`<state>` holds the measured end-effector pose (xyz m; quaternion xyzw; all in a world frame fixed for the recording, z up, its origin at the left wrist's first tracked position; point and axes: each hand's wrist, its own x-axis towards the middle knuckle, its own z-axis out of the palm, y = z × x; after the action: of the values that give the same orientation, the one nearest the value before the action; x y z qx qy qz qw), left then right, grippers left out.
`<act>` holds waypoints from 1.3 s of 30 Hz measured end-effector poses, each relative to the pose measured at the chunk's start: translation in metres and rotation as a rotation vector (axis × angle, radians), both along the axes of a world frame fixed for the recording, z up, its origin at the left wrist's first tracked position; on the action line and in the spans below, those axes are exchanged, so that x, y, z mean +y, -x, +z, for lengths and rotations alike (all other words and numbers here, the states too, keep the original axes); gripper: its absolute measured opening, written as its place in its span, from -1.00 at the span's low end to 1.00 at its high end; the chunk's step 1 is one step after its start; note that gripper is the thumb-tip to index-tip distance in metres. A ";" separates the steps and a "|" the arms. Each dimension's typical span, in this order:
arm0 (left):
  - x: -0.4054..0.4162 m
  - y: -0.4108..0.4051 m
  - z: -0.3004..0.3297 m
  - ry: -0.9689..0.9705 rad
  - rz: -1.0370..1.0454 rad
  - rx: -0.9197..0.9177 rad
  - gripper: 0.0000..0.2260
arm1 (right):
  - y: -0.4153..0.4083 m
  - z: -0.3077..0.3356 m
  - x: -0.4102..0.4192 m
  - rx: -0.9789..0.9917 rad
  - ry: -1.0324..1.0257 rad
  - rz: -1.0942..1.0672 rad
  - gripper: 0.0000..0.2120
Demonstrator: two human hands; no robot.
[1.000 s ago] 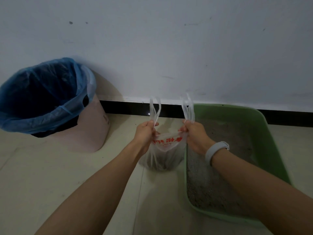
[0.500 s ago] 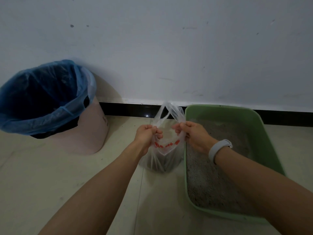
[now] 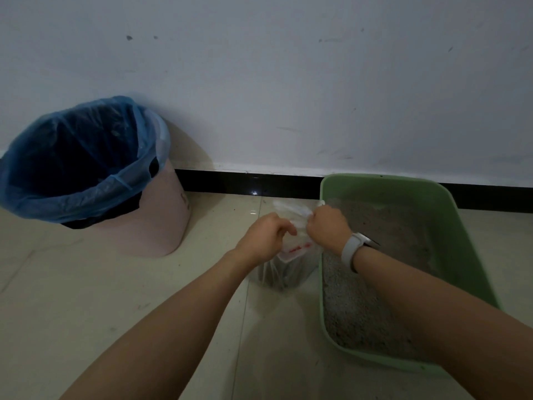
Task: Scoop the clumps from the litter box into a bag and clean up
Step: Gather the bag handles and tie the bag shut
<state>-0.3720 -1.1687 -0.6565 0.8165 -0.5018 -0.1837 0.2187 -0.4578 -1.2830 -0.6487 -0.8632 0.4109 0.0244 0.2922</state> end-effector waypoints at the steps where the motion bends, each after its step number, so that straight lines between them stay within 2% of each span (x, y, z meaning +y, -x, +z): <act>1: 0.001 -0.001 -0.005 -0.024 -0.026 -0.174 -0.72 | 0.001 0.004 0.001 0.082 -0.025 0.078 -0.79; 2: 0.002 0.000 -0.010 -0.043 -0.050 -0.306 -0.67 | 0.001 0.009 0.002 0.161 -0.065 0.152 -0.81; 4: 0.005 0.002 -0.016 -0.051 -0.088 -0.441 -0.56 | -0.002 0.017 0.005 0.303 -0.123 0.286 -0.73; 5: 0.005 0.003 -0.019 -0.053 -0.092 -0.448 -0.50 | -0.005 0.019 0.004 0.357 -0.136 0.348 -0.75; 7: 0.005 0.002 -0.020 -0.065 -0.078 -0.365 -0.46 | -0.006 0.021 0.000 0.345 -0.186 0.393 -0.76; 10: 0.002 -0.008 -0.016 -0.046 0.039 -0.093 -0.72 | 0.000 0.018 -0.012 0.209 -0.271 0.392 -0.74; 13: 0.000 -0.009 0.000 0.092 0.222 0.476 -0.91 | 0.011 0.007 -0.023 -0.023 -0.420 0.289 -0.77; 16: -0.001 -0.008 0.010 0.179 0.343 0.760 -0.89 | 0.017 0.000 -0.026 -0.229 -0.668 0.124 -0.79; 17: -0.002 -0.008 0.010 0.204 0.423 0.831 -0.87 | 0.018 0.000 -0.025 -0.271 -0.641 0.106 -0.79; 18: -0.003 -0.010 0.008 0.231 0.515 0.900 -0.86 | 0.017 0.000 -0.024 -0.288 -0.515 0.111 -0.80; 21: -0.002 -0.019 -0.001 0.307 0.769 1.066 -0.87 | 0.015 -0.008 -0.019 -0.224 -0.019 0.174 -0.78; 25: 0.020 -0.031 -0.010 0.441 1.053 1.562 -0.74 | 0.025 -0.029 -0.023 -0.005 0.095 0.158 -0.76; 26: 0.029 -0.035 -0.015 0.456 1.130 1.631 -0.72 | 0.030 -0.032 -0.025 0.059 0.112 0.158 -0.75; 28: 0.047 -0.042 -0.024 0.437 1.268 1.657 -0.73 | 0.041 -0.034 -0.030 0.169 0.154 0.184 -0.74; 30: 0.058 -0.048 -0.033 0.396 1.377 1.587 -0.74 | 0.049 -0.035 -0.035 0.246 0.170 0.222 -0.74; 34: 0.066 -0.052 -0.041 0.398 1.486 1.500 -0.74 | 0.052 -0.040 -0.036 0.328 0.148 0.231 -0.74; 36: 0.063 -0.051 -0.038 0.405 1.413 1.382 -0.74 | 0.052 -0.037 -0.035 0.297 0.132 0.190 -0.74; 38: 0.056 -0.054 -0.029 0.401 1.189 1.288 -0.74 | 0.053 -0.033 -0.037 0.127 0.102 0.107 -0.76; 39: 0.053 -0.054 -0.024 0.398 1.052 1.320 -0.75 | 0.054 -0.033 -0.039 0.012 0.062 0.051 -0.78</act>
<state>-0.3183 -1.1161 -0.6804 0.6153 0.1480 -0.4036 0.6607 -0.5123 -1.3225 -0.6812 -0.8818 0.3912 0.0240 0.2623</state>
